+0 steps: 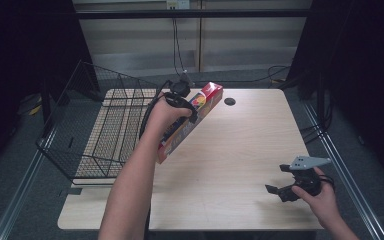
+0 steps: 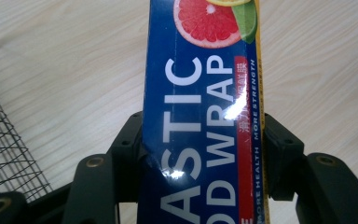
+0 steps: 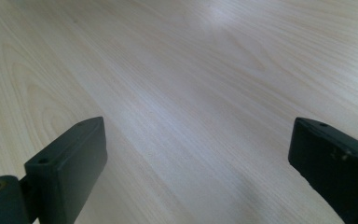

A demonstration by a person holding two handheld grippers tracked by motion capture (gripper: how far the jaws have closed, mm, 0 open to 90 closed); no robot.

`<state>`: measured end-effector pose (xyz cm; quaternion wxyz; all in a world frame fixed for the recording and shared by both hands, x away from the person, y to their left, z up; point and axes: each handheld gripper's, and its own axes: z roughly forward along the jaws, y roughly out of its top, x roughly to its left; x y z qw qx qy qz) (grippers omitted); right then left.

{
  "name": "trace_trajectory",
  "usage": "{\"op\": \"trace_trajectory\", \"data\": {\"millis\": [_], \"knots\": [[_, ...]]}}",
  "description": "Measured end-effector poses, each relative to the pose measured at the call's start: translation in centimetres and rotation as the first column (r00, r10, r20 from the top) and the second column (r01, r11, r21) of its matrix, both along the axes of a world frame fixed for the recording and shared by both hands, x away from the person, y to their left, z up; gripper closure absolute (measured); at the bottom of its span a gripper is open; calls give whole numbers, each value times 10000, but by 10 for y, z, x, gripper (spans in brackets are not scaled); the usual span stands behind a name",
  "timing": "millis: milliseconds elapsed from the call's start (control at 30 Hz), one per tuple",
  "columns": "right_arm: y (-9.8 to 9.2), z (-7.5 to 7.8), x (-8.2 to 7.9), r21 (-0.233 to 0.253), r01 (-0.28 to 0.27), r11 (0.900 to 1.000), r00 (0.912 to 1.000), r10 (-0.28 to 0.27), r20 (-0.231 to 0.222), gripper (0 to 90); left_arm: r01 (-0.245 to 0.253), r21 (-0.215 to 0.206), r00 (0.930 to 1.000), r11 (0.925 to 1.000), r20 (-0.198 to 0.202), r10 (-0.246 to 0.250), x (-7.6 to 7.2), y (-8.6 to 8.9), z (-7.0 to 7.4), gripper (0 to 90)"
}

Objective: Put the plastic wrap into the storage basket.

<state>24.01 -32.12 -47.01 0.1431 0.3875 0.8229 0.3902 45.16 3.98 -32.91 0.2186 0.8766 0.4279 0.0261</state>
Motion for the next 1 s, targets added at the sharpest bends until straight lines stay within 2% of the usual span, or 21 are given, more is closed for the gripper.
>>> {"op": "trace_trajectory", "data": {"millis": [33, 100, 133, 200, 333, 367, 467, 633, 733, 800, 867, 900, 1000], "knots": [[0, 0, 0, -5, 17, 10000, 10000, -17, 12, 43, -449, -207, 9990, 9988, -85, 448, -2, 0, 1, 441], [0, 0, 0, 19, -17, 10000, 10000, 17, -24, 43, -225, -66, 9997, 9997, -11, 225, 0, 3, 5, 441], [0, 0, 0, 31, -32, 10000, 10000, 32, -29, 43, -438, -51, 9990, 9990, -129, 437, -1, 4, 7, 441], [0, 0, 0, 24, -25, 10000, 10000, 25, -27, 43, -529, -101, 9985, 9985, -163, 528, -1, 8, 9, 441], [0, 0, 0, 27, -55, 10000, 10000, 55, -40, 43, -346, 32, 9994, 9994, -32, 346, 0, 14, 14, 441], [0, 0, 0, 43, -47, 10000, 10000, 47, -59, 43, -622, -71, 9981, 9980, -35, 622, -1, 15, 15, 440], [0, 0, 0, 24, -37, 10000, 10000, 37, -36, 43, -813, -42, 9967, 9967, -23, 813, -3, 18, 18, 441], [0, 0, 0, 11, 19, 10000, 10000, -19, -32, 43, -826, -152, 9966, 9965, -12, 826, -3, 25, 24, 441], [0, 0, 0, 19, 34, 10000, 10000, -34, -13, 43, -1041, -131, 9946, 9945, -34, 1041, -4, 27, 26, 441], [0, 0, 0, 42, 21, 10000, 10000, -21, -5, 43, -1040, -82, 9946, 9945, -28, 1040, -4, 28, 27, 441], [0, 1, 0, 58, -6, 10000, 10000, 7, -36, 43, -820, 47, 9966, 9966, 14, 820, -3, 32, 30, 441], [0, 1, 0, 57, -15, 10000, 10000, 16, -44, 43, -1200, -94, 9927, 9927, -86, 1200, -4, 32, 30, 441], [0, 1, 0, 27, -6, 10000, 10000, 6, -64, 43, -1122, 36, 9936, 9937, -110, 1122, -3, 35, 33, 441]]}}
